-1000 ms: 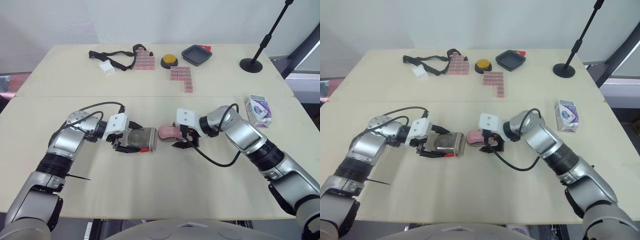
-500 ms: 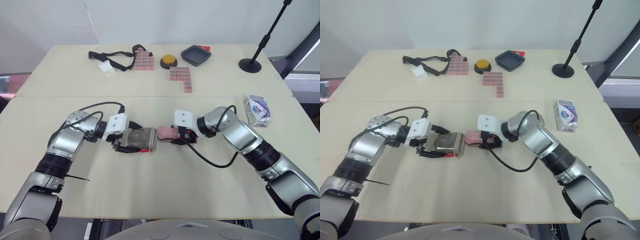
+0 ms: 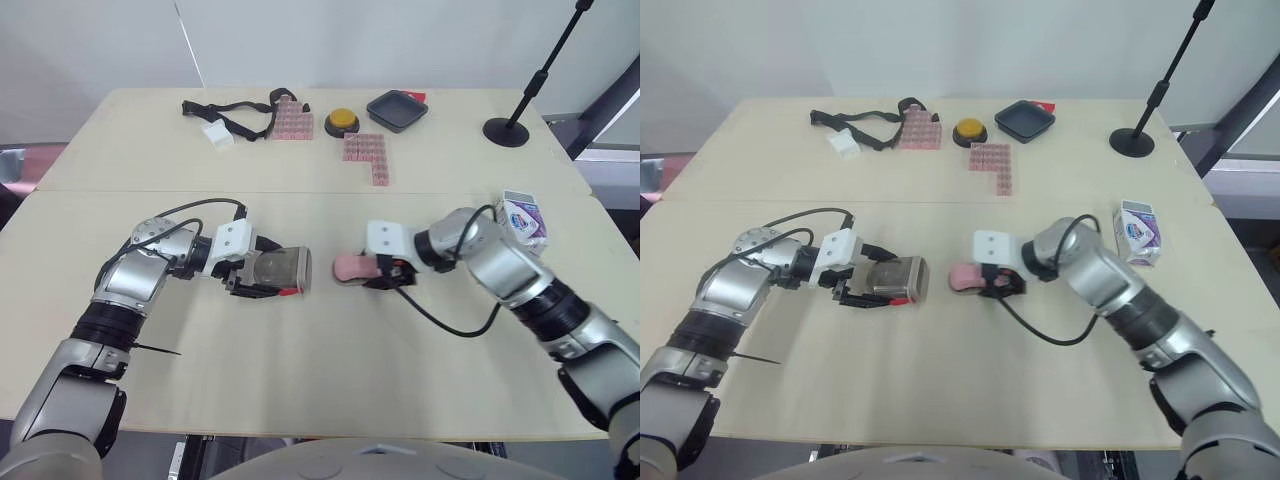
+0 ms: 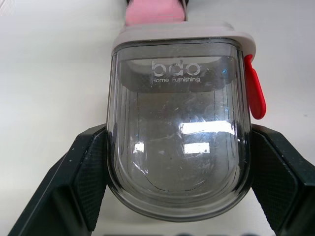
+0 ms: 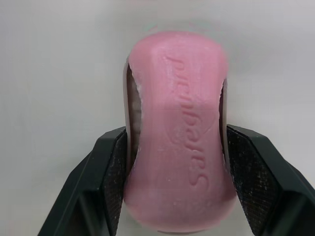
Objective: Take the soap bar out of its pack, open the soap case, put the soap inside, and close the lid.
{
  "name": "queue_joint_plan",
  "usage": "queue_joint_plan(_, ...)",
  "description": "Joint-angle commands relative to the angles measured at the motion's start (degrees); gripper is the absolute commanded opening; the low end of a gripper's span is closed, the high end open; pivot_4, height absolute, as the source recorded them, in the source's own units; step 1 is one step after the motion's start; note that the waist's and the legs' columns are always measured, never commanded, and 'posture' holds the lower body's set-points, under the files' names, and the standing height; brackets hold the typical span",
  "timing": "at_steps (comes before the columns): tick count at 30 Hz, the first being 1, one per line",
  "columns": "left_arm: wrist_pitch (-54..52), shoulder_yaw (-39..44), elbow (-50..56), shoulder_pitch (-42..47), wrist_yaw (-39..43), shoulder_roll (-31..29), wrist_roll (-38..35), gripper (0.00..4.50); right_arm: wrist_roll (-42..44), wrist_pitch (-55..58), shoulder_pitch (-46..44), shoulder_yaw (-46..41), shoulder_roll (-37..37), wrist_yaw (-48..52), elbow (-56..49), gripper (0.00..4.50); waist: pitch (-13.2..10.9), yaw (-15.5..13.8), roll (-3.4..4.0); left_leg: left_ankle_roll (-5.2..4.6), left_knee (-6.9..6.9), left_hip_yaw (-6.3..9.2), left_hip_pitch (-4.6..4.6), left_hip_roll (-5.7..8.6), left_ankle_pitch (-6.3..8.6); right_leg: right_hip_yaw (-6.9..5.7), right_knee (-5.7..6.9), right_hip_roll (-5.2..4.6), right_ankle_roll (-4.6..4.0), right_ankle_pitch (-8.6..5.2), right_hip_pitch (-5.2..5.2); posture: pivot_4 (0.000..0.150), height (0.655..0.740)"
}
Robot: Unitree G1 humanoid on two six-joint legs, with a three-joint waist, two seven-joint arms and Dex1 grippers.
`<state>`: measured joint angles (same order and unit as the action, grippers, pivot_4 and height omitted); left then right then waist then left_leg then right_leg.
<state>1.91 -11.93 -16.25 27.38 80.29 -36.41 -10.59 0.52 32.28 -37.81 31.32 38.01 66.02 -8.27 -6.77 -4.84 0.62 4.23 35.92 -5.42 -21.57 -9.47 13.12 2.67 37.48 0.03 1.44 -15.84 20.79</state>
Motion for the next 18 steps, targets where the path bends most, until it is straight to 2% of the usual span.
queue_joint_plan(1, 0.0, 0.3, 0.3, 1.3, -0.8, 0.9, -0.3, 3.48, 1.0, -0.1, -1.5, -2.0, 2.1, 2.8, -6.0, 2.53, 0.0, 0.2, 0.0, 0.0, -0.01, 0.0, 0.0, -0.01, 0.0, 0.0, 0.0, 0.01, 0.0, 0.0, 0.0, 0.15, 0.74)
queue_joint_plan(18, 0.4, -2.6, 0.8, 3.4, -1.9, 5.7, 0.7, 3.48, -1.3, 3.7, -4.9, -0.2, -0.6, 2.4, -6.7, 2.53, 0.0, 0.2, 0.01, -0.01, 0.02, 0.0, 0.0, -0.01, 0.0, 0.01, 0.04, 0.0, -0.01, 0.0, 0.01, 0.15, 0.74)
